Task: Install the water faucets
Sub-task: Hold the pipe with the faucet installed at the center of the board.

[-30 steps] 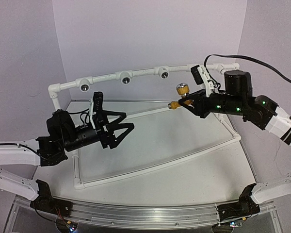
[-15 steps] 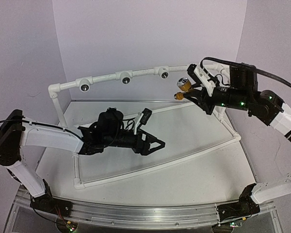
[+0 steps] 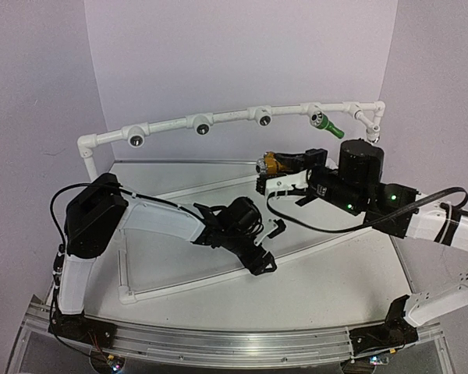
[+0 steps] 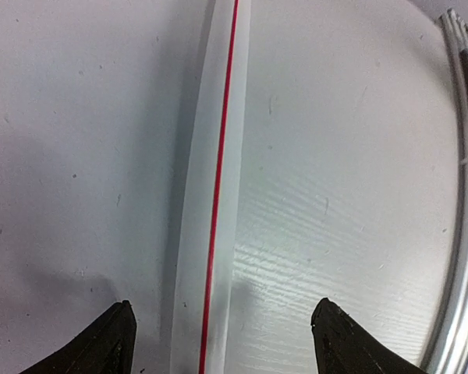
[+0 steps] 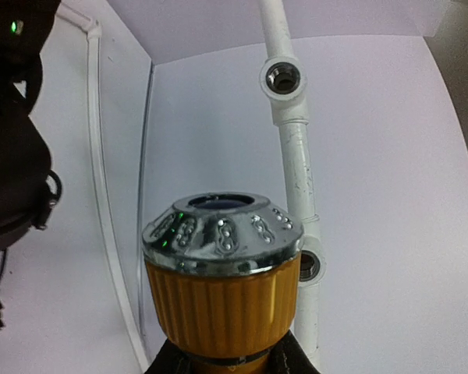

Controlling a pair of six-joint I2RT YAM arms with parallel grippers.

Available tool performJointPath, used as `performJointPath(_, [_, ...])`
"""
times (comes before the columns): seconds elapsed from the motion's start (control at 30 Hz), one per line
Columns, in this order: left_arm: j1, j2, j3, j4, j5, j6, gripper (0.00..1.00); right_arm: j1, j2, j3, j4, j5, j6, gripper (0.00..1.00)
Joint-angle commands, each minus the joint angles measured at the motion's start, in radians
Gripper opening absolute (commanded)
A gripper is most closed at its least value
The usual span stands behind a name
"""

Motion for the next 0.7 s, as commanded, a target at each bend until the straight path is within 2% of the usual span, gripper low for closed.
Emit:
performJointPath(0.0, [-0.024, 0.031, 0.047, -0.078, -0.112, 0.171, 0.81, -0.005, 0.02, -0.016, 0.353, 0.064, -0.255, 0.0])
performJointPath(0.13, [-0.027, 0.066, 0.047, -0.073, -0.122, 0.234, 0.79, -0.03, 0.049, -0.047, 0.434, 0.049, -0.309, 0.0])
performJointPath(0.23, [-0.027, 0.1, 0.046, -0.068, -0.145, 0.265, 0.73, -0.045, 0.064, -0.068, 0.482, 0.033, -0.364, 0.0])
performJointPath(0.33, [-0.027, 0.121, 0.03, -0.059, -0.146, 0.292, 0.63, -0.08, 0.073, -0.073, 0.511, 0.007, -0.363, 0.0])
performJointPath(0.47, [-0.027, 0.112, -0.004, -0.027, -0.157, 0.291, 0.34, -0.102, 0.084, -0.08, 0.559, -0.027, -0.359, 0.0])
performJointPath(0.67, [-0.024, 0.098, -0.048, -0.019, -0.176, 0.295, 0.21, -0.102, 0.127, -0.058, 0.595, -0.064, -0.367, 0.0])
